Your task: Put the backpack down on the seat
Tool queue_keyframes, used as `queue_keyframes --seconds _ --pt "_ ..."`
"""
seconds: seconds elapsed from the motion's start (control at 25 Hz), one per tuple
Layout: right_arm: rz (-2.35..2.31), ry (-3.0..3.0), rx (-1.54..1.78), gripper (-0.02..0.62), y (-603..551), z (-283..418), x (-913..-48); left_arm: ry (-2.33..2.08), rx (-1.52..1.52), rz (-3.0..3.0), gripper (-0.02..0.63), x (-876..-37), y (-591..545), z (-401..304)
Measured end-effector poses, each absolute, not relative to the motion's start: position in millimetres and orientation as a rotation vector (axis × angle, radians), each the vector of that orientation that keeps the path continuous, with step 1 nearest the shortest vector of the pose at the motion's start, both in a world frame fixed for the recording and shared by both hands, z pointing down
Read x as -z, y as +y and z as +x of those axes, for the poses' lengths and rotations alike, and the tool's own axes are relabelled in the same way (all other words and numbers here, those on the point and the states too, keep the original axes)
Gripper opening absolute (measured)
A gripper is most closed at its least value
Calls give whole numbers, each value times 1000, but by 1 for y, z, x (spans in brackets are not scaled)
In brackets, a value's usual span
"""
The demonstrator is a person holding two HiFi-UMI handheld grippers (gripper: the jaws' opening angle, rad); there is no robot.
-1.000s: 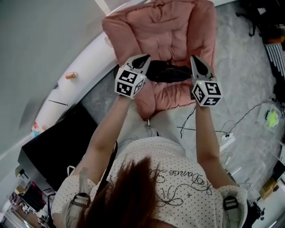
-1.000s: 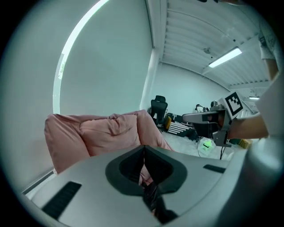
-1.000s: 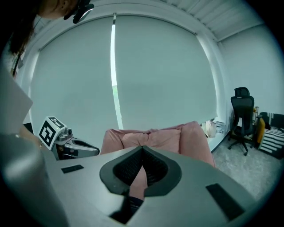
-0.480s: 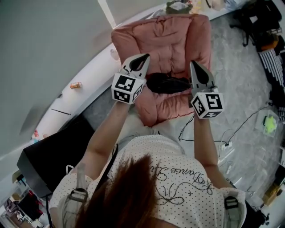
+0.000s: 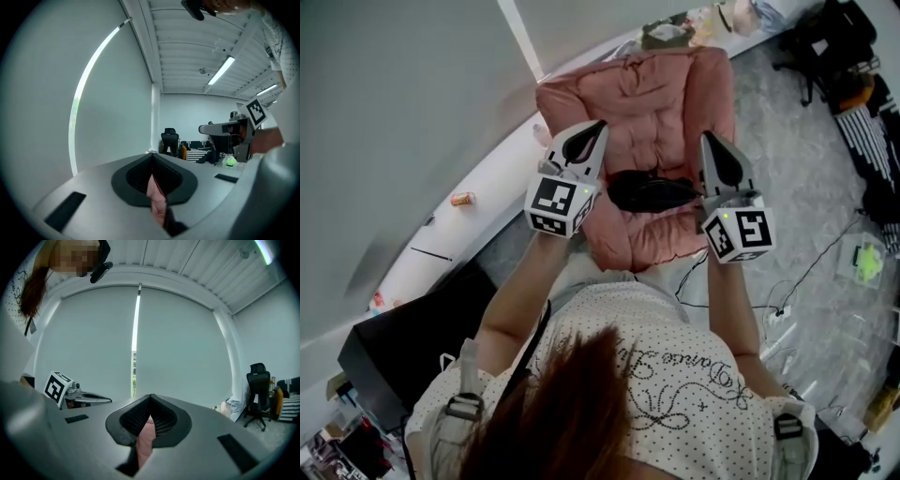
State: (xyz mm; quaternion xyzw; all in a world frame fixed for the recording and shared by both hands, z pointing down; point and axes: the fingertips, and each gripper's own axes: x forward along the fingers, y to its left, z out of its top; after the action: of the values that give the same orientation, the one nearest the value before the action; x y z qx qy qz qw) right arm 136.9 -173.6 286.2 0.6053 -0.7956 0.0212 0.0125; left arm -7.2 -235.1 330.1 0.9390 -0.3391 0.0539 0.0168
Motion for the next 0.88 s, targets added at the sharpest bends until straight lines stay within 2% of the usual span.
queue_keyframes --seconds 0.88 --pt "1941 -2480 -41 11 -171 133 -273 -1125 -133 2963 3 -307 -240 -17"
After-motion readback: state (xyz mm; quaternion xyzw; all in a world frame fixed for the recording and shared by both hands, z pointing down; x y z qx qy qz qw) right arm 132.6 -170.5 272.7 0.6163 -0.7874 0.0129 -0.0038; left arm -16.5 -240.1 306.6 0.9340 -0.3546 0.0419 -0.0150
